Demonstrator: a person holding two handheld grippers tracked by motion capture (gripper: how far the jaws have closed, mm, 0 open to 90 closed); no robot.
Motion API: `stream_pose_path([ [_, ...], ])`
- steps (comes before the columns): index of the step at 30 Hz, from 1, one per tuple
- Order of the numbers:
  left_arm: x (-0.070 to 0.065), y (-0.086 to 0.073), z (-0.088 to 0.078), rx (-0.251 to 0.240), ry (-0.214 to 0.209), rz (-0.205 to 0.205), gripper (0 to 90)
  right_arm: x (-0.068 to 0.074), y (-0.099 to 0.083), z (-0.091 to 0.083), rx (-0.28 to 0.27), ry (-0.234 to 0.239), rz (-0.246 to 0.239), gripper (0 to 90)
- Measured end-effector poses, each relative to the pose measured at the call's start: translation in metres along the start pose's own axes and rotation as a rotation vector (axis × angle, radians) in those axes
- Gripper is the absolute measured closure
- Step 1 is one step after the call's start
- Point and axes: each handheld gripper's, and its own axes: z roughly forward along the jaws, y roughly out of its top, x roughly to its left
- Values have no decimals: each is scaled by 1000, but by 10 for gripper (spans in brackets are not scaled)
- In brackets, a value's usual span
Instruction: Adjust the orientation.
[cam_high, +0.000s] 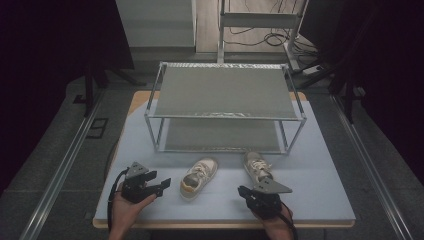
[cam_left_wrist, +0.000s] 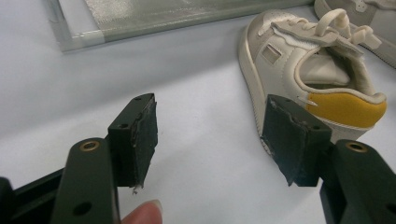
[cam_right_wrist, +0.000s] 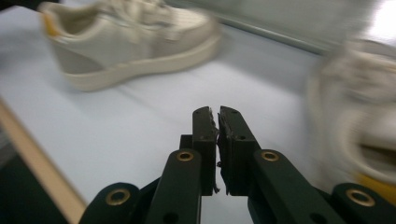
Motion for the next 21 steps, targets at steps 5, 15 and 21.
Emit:
stream_pose_path([
  [5, -1, 0, 1, 4, -3, 6, 347, -13, -10, -11, 1, -41, 36, 859],
  [15, -4, 3, -7, -19, -63, -17, 337, -42, -32, -31, 13, -106, 118, 883],
  [21, 0, 2, -7, -19, -67, -31, 333, -59, -34, -44, -1, -126, 168, 858],
])
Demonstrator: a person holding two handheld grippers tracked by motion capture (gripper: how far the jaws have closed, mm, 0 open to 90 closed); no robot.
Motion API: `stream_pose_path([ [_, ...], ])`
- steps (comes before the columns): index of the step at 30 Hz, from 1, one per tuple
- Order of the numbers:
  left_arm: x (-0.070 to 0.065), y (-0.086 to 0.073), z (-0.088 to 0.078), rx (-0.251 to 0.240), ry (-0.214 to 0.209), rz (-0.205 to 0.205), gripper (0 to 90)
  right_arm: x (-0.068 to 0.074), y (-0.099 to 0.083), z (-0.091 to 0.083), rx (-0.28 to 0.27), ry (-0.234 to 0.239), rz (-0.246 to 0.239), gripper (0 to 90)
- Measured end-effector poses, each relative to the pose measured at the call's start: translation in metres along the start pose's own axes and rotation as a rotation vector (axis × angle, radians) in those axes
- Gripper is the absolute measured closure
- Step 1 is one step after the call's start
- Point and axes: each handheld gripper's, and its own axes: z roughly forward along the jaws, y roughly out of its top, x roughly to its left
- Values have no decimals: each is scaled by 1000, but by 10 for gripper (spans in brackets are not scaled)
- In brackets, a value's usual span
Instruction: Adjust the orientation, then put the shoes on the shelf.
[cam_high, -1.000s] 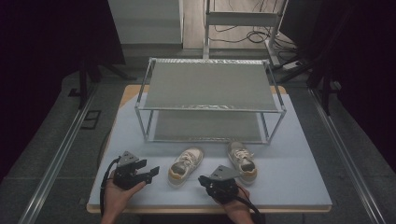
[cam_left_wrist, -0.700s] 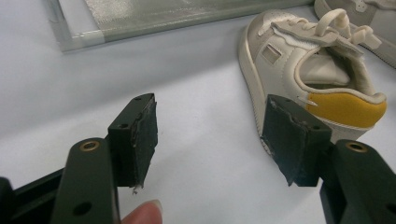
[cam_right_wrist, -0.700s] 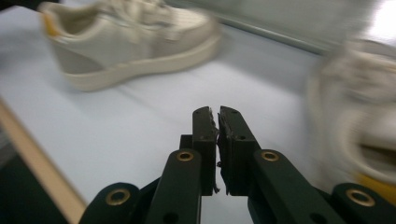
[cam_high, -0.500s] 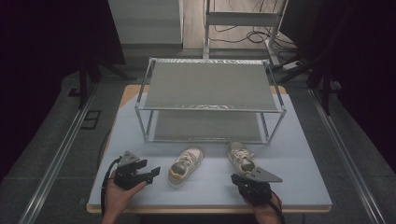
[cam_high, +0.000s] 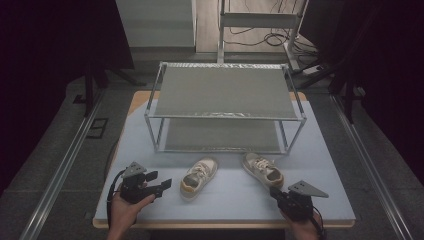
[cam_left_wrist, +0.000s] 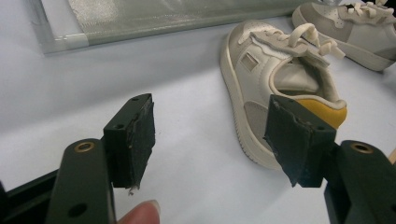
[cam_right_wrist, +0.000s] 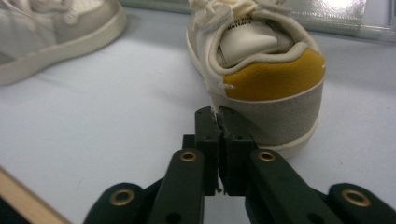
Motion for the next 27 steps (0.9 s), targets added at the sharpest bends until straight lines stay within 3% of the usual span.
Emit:
stream_pose_path([
  [2, -1, 0, 1, 1, -1, 1, 331, -1, 1, -2, -10, 16, -6, 833],
  [4, -3, 0, 2, 9, -2, 10, 328, 4, 6, -9, -45, 26, -29, 724],
  [6, -5, 1, 1, 11, 1, 11, 326, 5, 9, -12, -60, 41, -36, 699],
  [10, -11, 5, -4, 16, 7, 23, 326, 11, 25, -28, -81, 55, -75, 508],
  [11, -12, 7, -6, 16, 9, 28, 324, 9, 33, -35, -87, 42, -91, 436],
  [16, -21, 17, -14, 22, 21, 58, 317, -7, 43, -34, -49, 24, -72, 306],
  [22, -30, 30, -11, 71, 24, 89, 305, -22, 46, -28, -9, 34, -43, 262],
  [27, -42, 36, -5, 104, -13, 121, 281, -29, 56, -25, 11, 23, -45, 238],
])
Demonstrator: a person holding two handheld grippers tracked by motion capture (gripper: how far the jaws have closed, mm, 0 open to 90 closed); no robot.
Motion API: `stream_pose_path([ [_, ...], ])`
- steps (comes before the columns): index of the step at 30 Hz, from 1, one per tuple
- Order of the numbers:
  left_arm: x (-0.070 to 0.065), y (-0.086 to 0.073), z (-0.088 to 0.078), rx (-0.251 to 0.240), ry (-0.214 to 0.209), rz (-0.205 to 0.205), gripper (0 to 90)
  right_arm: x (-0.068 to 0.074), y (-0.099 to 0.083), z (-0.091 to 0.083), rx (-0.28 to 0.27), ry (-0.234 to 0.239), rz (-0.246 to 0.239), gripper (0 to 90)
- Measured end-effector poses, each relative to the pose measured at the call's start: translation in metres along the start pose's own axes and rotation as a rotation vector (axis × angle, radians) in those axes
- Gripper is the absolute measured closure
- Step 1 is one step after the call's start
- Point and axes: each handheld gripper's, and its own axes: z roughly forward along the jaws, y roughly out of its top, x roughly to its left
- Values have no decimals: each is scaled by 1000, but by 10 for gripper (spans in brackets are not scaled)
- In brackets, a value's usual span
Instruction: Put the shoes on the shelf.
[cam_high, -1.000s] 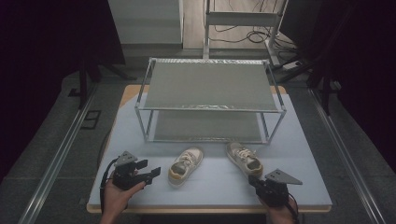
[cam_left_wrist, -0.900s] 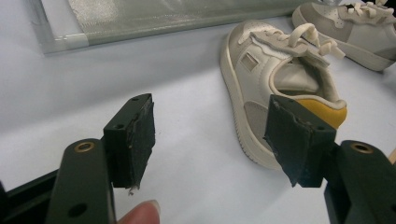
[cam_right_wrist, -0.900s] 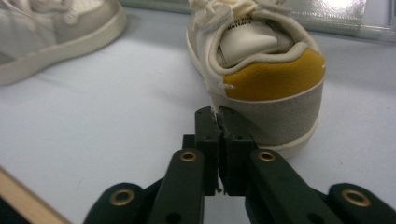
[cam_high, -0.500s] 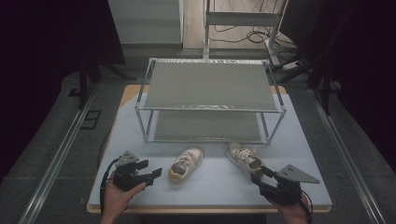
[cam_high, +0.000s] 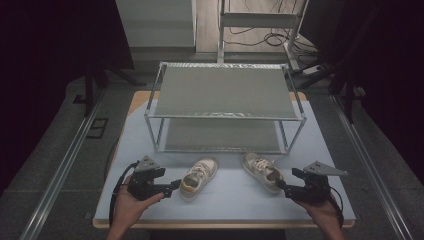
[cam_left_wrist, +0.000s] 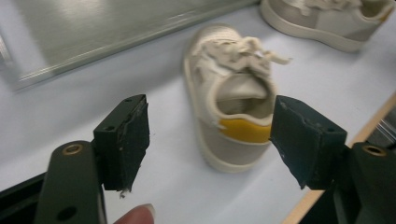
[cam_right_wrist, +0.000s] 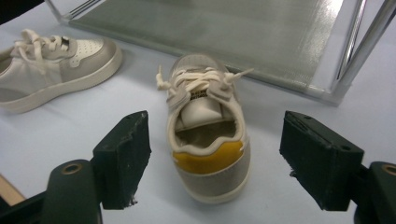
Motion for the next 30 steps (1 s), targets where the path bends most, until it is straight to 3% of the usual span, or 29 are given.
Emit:
stream_pose_path([
  [7, -12, 16, 19, 66, -20, 35, 232, 4, 2, 16, 50, 7, -4, 206],
  [9, -17, 25, 31, 106, -22, 47, 207, 5, 7, 24, 85, -5, -16, 191],
  [15, -20, 33, 48, 158, -12, 55, 173, 3, 13, 34, 113, -26, -14, 174],
  [17, -22, 36, 56, 189, 7, 65, 161, 2, 15, 39, 131, -28, -12, 170],
  [23, -22, 39, 79, 301, 10, 81, 150, 6, 18, 56, 201, -46, -37, 155],
  [30, -23, 39, 92, 318, 39, 75, 144, 3, 15, 71, 237, -48, -28, 145],
])
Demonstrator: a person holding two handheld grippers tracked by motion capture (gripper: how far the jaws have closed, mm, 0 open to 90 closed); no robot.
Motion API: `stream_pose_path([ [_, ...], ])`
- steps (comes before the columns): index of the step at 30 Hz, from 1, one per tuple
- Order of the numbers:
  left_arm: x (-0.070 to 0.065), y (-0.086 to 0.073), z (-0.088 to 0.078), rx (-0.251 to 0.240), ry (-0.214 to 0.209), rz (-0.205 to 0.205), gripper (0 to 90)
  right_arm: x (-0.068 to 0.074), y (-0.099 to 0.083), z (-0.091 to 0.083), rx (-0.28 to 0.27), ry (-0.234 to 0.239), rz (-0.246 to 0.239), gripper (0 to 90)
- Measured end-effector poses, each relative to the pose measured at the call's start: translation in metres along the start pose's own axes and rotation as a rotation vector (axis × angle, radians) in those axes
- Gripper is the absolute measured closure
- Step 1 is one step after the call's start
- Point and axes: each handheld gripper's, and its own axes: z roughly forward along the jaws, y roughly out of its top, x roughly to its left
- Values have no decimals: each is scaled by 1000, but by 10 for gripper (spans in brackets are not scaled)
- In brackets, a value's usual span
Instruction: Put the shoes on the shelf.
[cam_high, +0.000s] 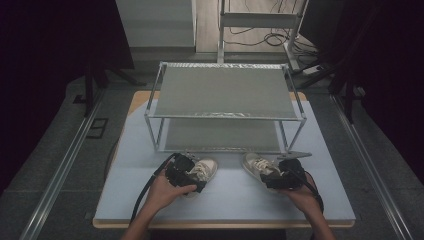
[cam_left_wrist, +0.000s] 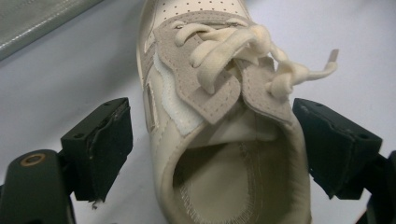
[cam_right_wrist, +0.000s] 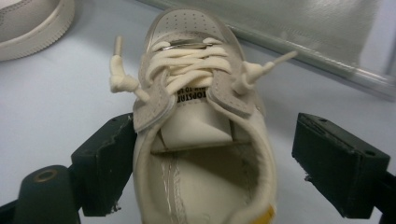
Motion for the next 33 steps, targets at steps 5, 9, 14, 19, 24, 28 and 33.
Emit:
stream_pose_path([
  [5, -2, 3, 9, 45, 9, 19, 146, 2, 3, 11, 35, -1, -6, 143],
  [9, -2, 3, 15, 74, 8, 19, 149, 5, 3, 22, 84, -19, -31, 145],
  [14, 1, 1, 25, 110, -5, 10, 150, 7, 0, 32, 105, -17, -25, 207],
  [19, -2, 0, 25, 98, 5, 10, 178, 8, 1, 31, 105, -7, -28, 250],
  [24, 0, -4, 20, 59, 30, 24, 267, 9, 0, 29, 96, -4, -31, 267],
  [28, 3, -8, 18, 35, 18, 29, 278, 11, 0, 26, 81, 3, -35, 270],
  [33, 2, -9, 14, 0, 23, 28, 279, 15, 3, 20, 65, 4, -43, 270],
])
